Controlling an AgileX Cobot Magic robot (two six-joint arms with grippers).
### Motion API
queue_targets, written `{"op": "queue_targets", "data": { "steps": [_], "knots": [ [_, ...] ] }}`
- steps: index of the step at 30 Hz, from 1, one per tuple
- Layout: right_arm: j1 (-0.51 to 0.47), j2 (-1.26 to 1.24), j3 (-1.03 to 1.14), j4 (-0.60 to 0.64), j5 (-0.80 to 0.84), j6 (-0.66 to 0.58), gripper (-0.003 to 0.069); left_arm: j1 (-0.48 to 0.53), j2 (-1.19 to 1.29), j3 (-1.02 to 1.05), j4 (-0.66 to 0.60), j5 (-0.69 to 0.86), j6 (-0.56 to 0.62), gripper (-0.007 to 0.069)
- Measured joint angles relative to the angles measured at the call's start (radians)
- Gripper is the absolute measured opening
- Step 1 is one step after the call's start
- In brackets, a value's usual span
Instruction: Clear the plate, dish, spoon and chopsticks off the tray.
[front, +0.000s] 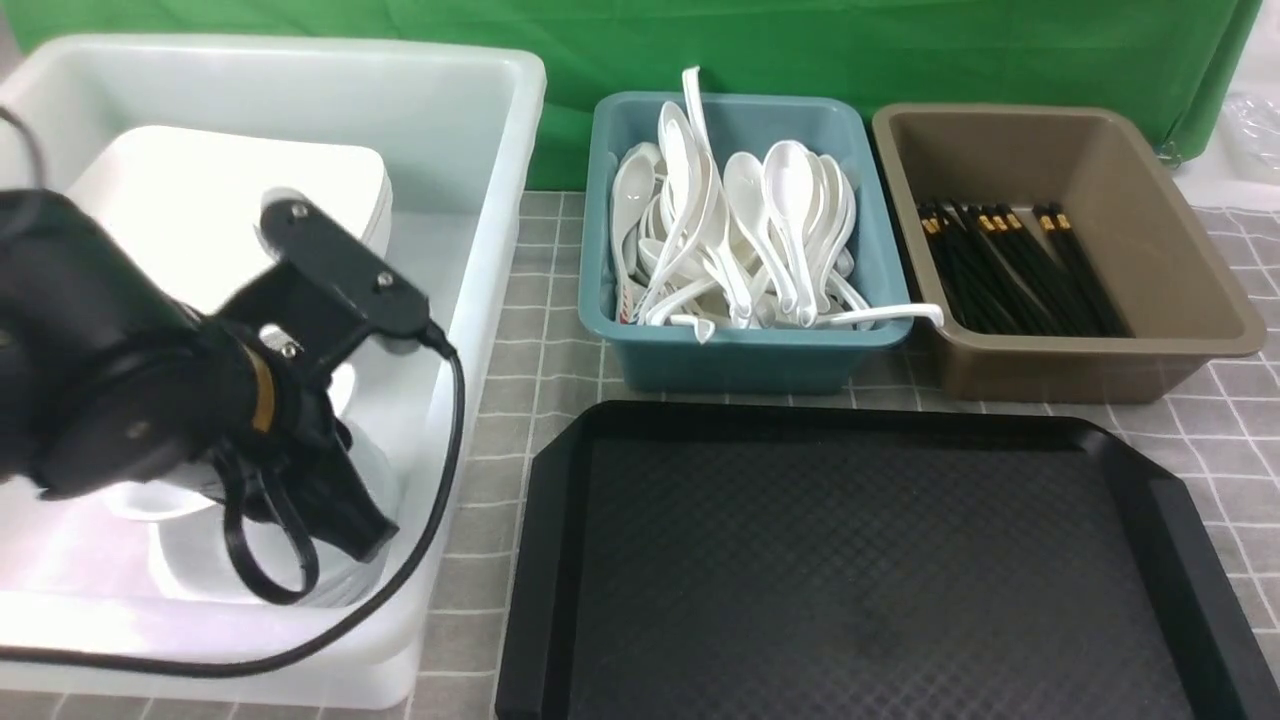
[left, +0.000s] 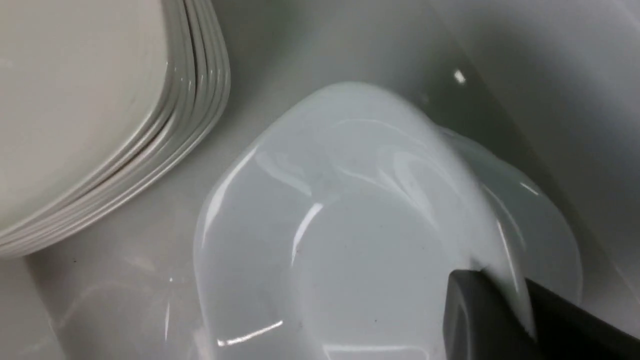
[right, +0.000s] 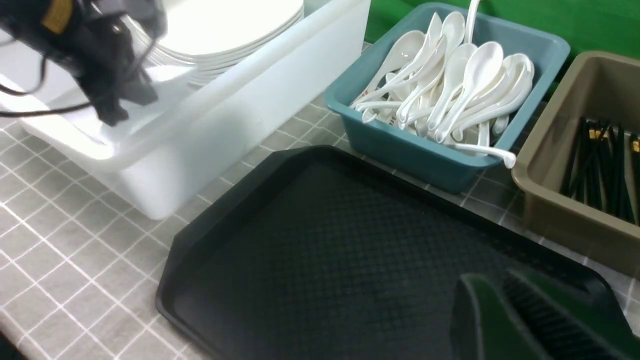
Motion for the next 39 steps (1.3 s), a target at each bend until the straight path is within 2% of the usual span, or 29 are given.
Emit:
{"op": "queue_targets", "data": {
  "steps": [7,9,14,15,16,20,22,24,25,27,28,29,30,31,34,37,39],
  "knots": [
    [0.000,0.000,0.000,0.038,0.000,-0.002,0.0090,0.004,0.046,0.001,-0.032,-0.031,0.000,0.0043],
    [0.000,0.000,0.000,0.042,0.000,-0.003,0.0090,0.004,0.048,0.001,-0.054,-0.031,0.004,0.0077],
    [0.000,0.000,0.000,0.045,0.000,-0.003,0.0090,0.004,0.050,-0.001,-0.101,-0.017,0.016,0.0286],
    [0.000,0.000,0.000,0.045,0.000,-0.003,0.0090,0.004,0.050,-0.001,-0.103,-0.012,0.014,0.0305],
    [0.000,0.000,0.000,0.045,0.000,-0.003,0.0090,0.004,0.041,-0.005,-0.118,0.010,-0.005,0.0375],
    [0.000,0.000,0.000,0.045,0.000,-0.003,0.0090,0.004,-0.051,-0.056,-0.194,0.062,-0.011,0.0554],
    [0.000,0.000,0.000,0.045,0.000,-0.003,0.0090,0.005,-0.099,-0.075,-0.228,0.069,0.005,0.0592],
    [0.000,0.000,0.000,0.045,0.000,-0.003,0.0090,0.005,-0.226,-0.079,-0.331,0.019,0.071,0.0610],
    [0.000,0.000,0.000,0.045,0.000,-0.003,0.0092,0.005,-0.260,-0.073,-0.358,-0.012,0.091,0.0605],
    [0.000,0.000,0.000,0.045,0.000,-0.002,0.0097,0.005,-0.393,-0.025,-0.456,-0.123,0.181,0.0547],
    [0.000,0.000,0.000,0.045,0.000,-0.002,0.0097,0.005,-0.417,-0.012,-0.463,-0.134,0.198,0.0540],
    [0.000,0.000,0.000,0.045,0.000,-0.002,0.0099,0.005,-0.479,0.024,-0.504,-0.188,0.239,0.0493],
    [0.000,0.000,0.000,0.045,0.000,-0.001,0.0102,0.005,-0.573,0.091,-0.576,-0.280,0.295,0.0388],
    [0.000,0.000,0.000,0.045,0.000,-0.001,0.0102,0.005,-0.595,0.108,-0.591,-0.299,0.307,0.0363],
    [0.000,0.000,0.000,0.045,0.000,0.030,0.0106,0.005,-0.756,0.242,-0.685,-0.427,0.368,0.0146],
    [0.000,0.000,0.000,0.045,0.000,0.047,0.0110,0.005,-0.864,0.329,-0.704,-0.507,0.395,0.0035],
    [0.000,0.000,0.000,0.045,0.000,0.050,0.0113,0.005,-0.926,0.371,-0.699,-0.538,0.410,0.0014]
  ]
}}
